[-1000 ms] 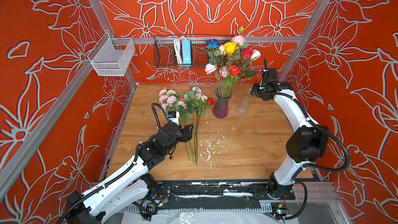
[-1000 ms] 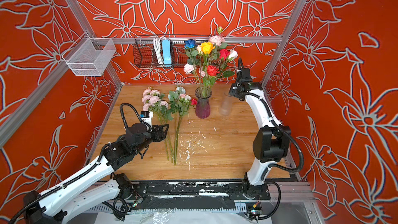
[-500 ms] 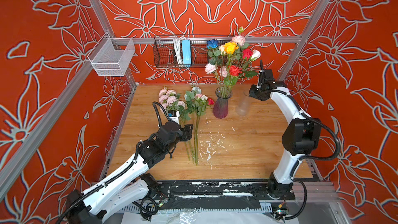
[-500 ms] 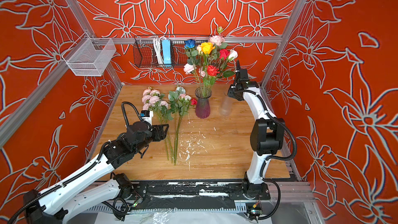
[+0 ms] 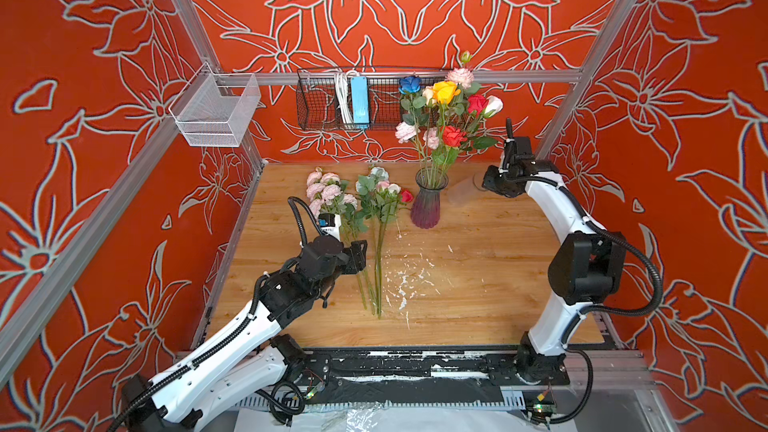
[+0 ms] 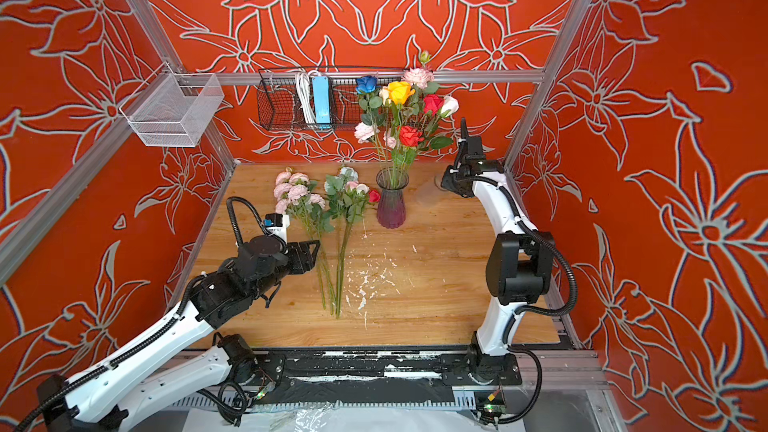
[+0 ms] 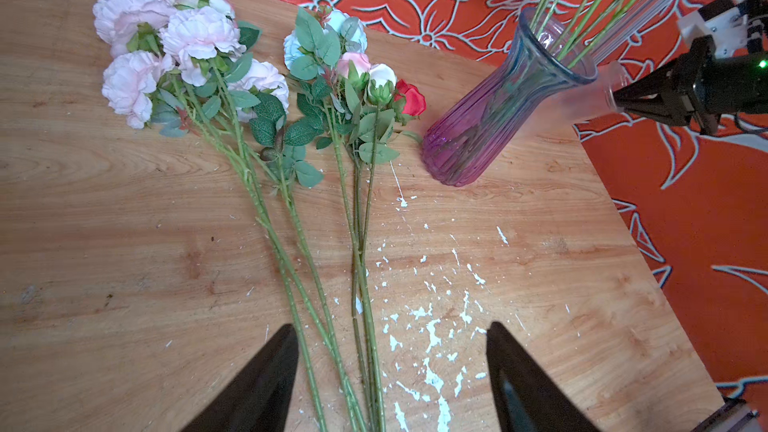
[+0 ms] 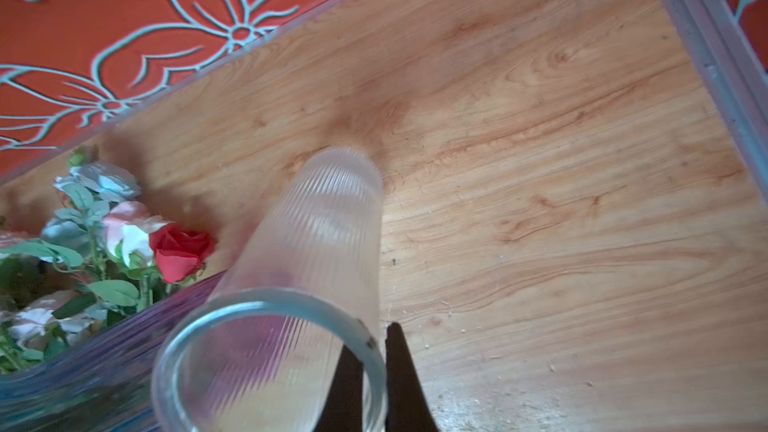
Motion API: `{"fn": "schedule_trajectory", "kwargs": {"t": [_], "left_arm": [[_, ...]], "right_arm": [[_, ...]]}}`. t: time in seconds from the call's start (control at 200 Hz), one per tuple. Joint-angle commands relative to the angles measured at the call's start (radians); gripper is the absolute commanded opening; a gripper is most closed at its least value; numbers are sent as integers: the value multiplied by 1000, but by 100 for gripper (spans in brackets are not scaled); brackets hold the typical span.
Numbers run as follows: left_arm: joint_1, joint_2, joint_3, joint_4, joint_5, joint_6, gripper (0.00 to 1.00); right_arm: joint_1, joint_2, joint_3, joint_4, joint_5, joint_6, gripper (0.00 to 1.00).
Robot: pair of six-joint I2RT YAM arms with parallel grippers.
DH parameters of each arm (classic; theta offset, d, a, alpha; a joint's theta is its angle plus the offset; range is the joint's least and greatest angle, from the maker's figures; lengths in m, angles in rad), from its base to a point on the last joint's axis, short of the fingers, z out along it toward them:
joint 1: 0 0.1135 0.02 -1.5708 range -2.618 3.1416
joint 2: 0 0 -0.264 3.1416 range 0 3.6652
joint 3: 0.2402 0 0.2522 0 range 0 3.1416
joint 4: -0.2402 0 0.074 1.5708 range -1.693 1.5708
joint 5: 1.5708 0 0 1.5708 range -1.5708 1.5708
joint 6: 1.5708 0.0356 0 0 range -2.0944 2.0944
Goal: Arrange the flowers into the vase
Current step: 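Lower the right gripper onto the glass cup rim and close it, then carry the glass cup nearer the robot and set it on the table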
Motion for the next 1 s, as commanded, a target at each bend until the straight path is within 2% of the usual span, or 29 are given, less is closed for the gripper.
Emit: {"fn": "schedule_trajectory", "kwargs": {"t": [0.0,0.34,0.455,0.675,0.856,0.996], "left_arm": [[6,-6,31,-26,-23,-4,72],[8,19,63,-22,-30,30,72],[8,41,51,5,-38,42,72],[24,127,52,92,-31,45,72],[25,253,126,60,9,28,72],[25,203,87,53,-9,-14,70]], "right_arm": [[-5,-70,-26,5,-2,-7,0],[-2,-302,-140,-10,57,-42,0],[6,-421,-248,1,8,-23,0],[98,-655,-424,-45,68,-18,0],[178,-779,-438,-159,75,-22,0],[287,-811,-406,-242,89,-6,0]]}}
